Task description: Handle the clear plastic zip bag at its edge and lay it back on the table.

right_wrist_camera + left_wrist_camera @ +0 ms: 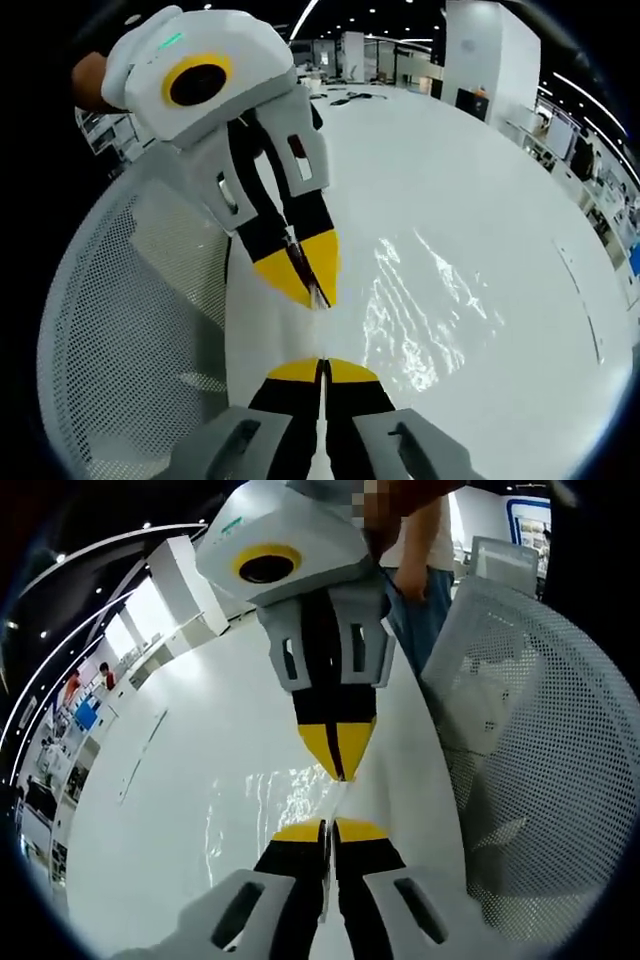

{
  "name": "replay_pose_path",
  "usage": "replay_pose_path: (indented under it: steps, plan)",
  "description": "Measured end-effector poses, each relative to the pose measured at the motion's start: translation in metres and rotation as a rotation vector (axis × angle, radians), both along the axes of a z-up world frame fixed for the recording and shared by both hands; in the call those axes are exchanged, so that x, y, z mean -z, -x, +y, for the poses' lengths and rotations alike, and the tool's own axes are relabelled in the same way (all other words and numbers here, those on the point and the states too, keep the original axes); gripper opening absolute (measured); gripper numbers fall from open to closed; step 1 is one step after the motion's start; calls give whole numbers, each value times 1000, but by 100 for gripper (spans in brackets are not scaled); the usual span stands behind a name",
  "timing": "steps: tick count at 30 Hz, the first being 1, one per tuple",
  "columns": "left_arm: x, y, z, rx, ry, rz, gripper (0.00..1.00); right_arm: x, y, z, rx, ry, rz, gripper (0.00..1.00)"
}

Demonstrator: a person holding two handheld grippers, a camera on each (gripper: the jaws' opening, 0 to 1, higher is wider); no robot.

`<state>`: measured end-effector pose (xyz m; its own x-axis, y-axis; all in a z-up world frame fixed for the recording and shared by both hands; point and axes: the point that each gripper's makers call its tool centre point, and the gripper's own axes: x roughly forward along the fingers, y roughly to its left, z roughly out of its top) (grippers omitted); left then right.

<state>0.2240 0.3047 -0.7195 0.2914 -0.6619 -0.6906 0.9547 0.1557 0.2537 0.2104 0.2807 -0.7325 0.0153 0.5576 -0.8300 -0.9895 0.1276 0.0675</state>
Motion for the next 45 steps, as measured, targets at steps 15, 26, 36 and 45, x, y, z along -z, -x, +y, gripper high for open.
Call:
replay_pose_path:
  steps: [15, 26, 36, 45]
  plan:
    - [-16, 5, -7, 65, 25, -67, 15, 5, -19, 0, 115, 98, 12, 0]
    - [-10, 5, -7, 73, -28, -72, 12, -13, -21, 6, 90, 76, -25, 0]
    - [-16, -12, 1, -2, -42, -99, 4, -36, -39, 9, 128, 26, -99, 0]
    - [-21, -16, 7, -19, -47, -108, 2, -58, -56, 9, 164, -15, -205, 0]
